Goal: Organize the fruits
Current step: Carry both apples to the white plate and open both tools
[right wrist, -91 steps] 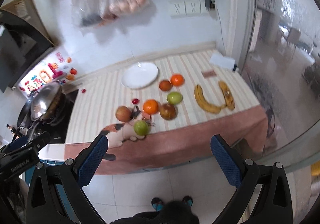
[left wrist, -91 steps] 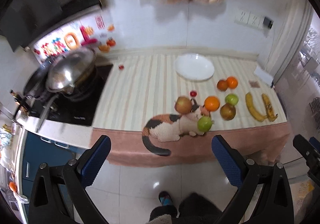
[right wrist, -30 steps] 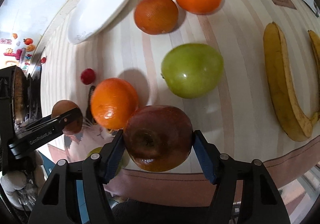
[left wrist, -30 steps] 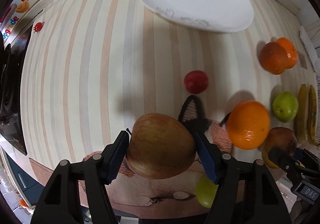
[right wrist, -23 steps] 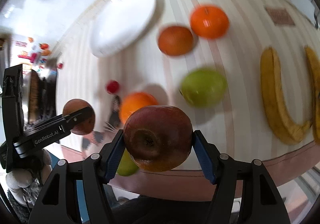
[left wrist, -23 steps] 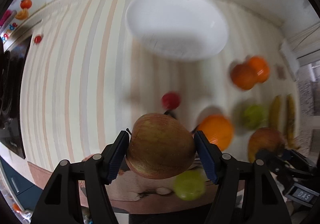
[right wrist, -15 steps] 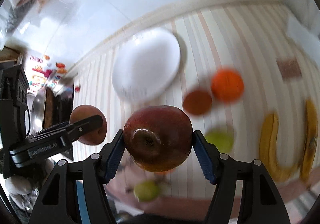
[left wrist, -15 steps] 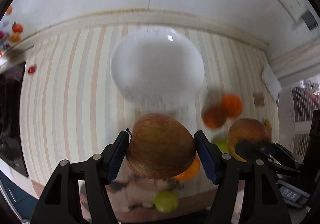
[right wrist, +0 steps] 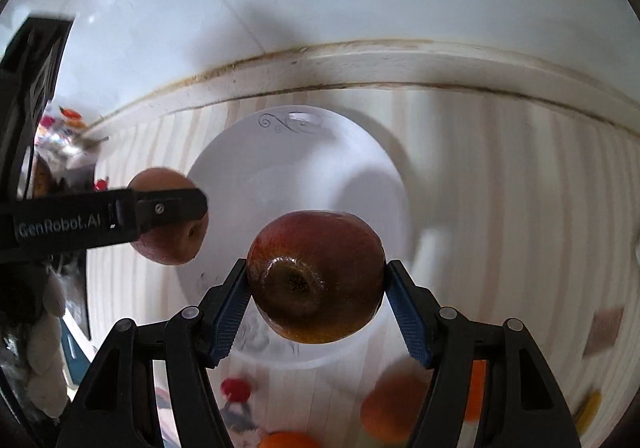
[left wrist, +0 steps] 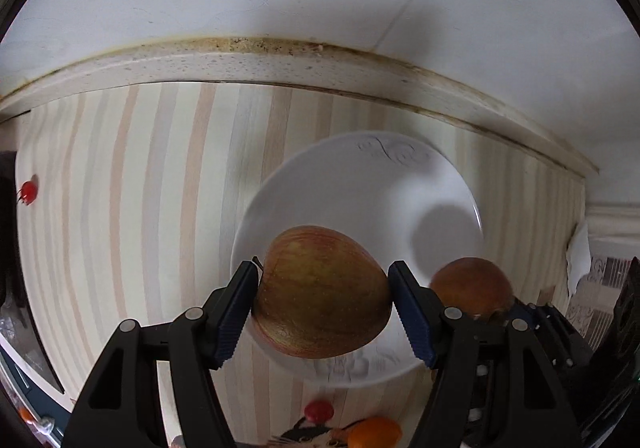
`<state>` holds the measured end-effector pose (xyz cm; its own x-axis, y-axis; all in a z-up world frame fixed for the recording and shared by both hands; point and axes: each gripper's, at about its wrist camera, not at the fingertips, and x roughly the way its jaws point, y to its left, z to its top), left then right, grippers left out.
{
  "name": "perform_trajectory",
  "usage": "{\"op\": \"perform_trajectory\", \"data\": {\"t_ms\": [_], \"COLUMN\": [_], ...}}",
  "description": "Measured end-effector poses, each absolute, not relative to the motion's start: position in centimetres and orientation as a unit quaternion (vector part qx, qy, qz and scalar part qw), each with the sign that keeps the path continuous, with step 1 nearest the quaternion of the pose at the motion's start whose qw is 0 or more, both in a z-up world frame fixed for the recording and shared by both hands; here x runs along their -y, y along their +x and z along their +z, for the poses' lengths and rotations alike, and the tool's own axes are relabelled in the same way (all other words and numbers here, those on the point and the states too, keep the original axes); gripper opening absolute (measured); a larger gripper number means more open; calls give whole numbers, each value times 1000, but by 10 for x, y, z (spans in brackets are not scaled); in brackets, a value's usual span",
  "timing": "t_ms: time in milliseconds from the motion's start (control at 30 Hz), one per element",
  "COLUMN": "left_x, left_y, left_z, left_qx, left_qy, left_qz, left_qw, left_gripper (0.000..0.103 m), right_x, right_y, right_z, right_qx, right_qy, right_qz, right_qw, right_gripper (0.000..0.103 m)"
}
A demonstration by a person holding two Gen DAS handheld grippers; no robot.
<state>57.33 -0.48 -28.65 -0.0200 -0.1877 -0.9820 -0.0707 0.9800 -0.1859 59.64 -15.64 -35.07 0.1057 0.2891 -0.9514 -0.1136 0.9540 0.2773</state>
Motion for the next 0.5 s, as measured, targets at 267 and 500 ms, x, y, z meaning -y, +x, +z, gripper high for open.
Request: {"op": "perform_trajectory", "data": {"t_ms": [267, 500], "left_x": [5, 7], "left_y": [589, 595], "left_z": [-303, -314], "left_qx": [-733, -743], "left_qy": [-87, -82], "left_qz": [-44, -38], "left_qw": [673, 663], "left_gripper": [66, 66], "right_x": [133, 127], "right_y": [631, 641], "right_z": [-377, -386], "right_qx": [-680, -693], "right_qy": [46, 35], "right_qz": [153, 159], "right_qw": [715, 702], "right_gripper": [70, 71]}}
